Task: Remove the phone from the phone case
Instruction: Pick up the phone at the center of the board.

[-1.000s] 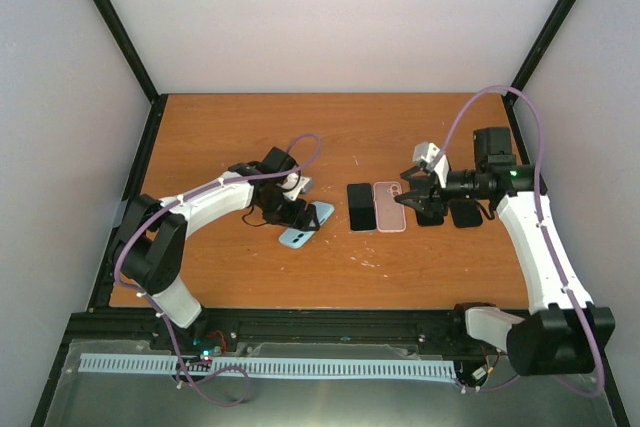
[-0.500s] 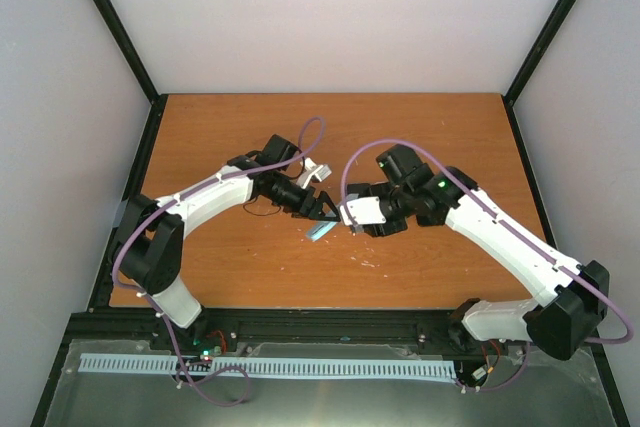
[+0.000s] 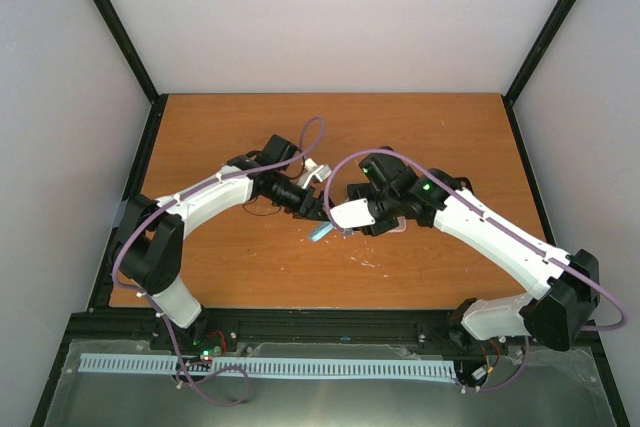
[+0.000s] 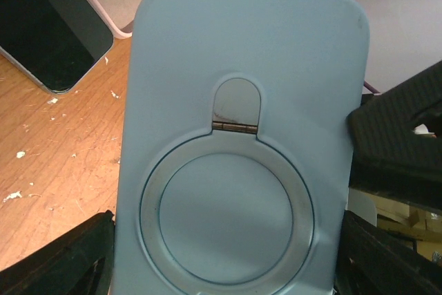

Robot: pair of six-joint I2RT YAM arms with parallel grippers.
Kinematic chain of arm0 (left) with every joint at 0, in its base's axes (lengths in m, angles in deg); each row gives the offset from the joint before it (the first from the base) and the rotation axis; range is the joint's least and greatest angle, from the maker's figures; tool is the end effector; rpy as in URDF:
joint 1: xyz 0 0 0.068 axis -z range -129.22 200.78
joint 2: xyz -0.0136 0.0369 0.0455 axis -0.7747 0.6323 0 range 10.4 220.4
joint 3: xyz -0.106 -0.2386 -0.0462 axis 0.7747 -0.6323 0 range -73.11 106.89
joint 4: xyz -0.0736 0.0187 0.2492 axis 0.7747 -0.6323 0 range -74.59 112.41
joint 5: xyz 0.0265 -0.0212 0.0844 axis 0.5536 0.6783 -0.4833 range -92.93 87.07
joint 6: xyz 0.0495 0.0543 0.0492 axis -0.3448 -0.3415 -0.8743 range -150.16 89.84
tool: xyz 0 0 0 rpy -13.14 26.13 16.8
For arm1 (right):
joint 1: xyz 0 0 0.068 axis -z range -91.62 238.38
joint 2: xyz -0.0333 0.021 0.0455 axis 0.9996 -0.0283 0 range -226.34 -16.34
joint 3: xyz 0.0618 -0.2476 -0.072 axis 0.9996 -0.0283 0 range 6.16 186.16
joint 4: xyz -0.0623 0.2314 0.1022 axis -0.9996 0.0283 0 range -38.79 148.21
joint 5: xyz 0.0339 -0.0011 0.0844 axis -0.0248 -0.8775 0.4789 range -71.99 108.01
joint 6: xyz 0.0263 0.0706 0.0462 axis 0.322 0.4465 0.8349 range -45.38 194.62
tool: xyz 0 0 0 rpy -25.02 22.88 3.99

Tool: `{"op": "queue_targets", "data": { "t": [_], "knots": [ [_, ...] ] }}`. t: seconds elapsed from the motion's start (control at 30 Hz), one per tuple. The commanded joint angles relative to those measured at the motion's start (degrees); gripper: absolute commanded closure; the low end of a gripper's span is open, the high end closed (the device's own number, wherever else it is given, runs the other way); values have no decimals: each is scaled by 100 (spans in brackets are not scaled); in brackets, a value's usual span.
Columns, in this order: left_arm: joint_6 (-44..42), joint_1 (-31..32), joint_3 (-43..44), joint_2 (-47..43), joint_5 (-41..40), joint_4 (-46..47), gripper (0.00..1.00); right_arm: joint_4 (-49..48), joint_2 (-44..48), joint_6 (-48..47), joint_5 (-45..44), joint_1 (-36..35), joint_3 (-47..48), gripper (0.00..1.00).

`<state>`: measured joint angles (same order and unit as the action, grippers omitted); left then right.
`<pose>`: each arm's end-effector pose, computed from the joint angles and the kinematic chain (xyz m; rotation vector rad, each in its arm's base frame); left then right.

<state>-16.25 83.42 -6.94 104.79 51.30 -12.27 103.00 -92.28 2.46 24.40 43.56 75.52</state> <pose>0.2500 -0.2358 0.1995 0.7654 2.6005 -1.5217 0.1974 0.2085 0.2641 -2.2204 1.3136 -0.0329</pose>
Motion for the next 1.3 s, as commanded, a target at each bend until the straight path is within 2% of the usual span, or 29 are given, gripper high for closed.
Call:
{"op": "queue_targets", "data": {
  "t": [0.0, 0.2, 0.5, 0.57, 0.63, 0.73, 0.87, 1.03, 1.17, 1.27],
  "knots": [
    [-215, 27, 200, -27, 426, 161, 52, -49, -180, -153, -150, -193, 230, 56],
    [-333, 32, 235, -35, 621, 114, 51, 75, -436, -385, -229, -372, 428, 65],
    [-550, 31, 433, 90, 636, -266, 51, 627, -810, -763, -473, -464, 833, 84],
    [-567, 32, 453, 90, 609, -291, 51, 691, -843, -737, -510, -467, 890, 92],
    [-604, -12, 501, 75, 525, -348, 47, 683, -829, -666, -562, -466, 880, 96],
    [-611, -232, 539, -143, 303, -376, 33, 659, -755, -404, -557, -422, 855, 97],
    [-524, -719, 475, -641, -155, -157, 21, 877, -643, 52, 82, -30, 945, 97],
    [-115, -808, -91, -1662, -903, 1181, 14, 1231, -710, 762, 1858, 1205, 1316, 97],
    [325, -808, -1214, -2545, -1137, 3120, 11, 1403, -878, 1489, 3615, 2293, 1473, 97],
    [960, -799, -2209, -3048, -1162, 4909, 12, 1289, -928, 2102, 4741, 2902, 1350, 97]
  ]
}}
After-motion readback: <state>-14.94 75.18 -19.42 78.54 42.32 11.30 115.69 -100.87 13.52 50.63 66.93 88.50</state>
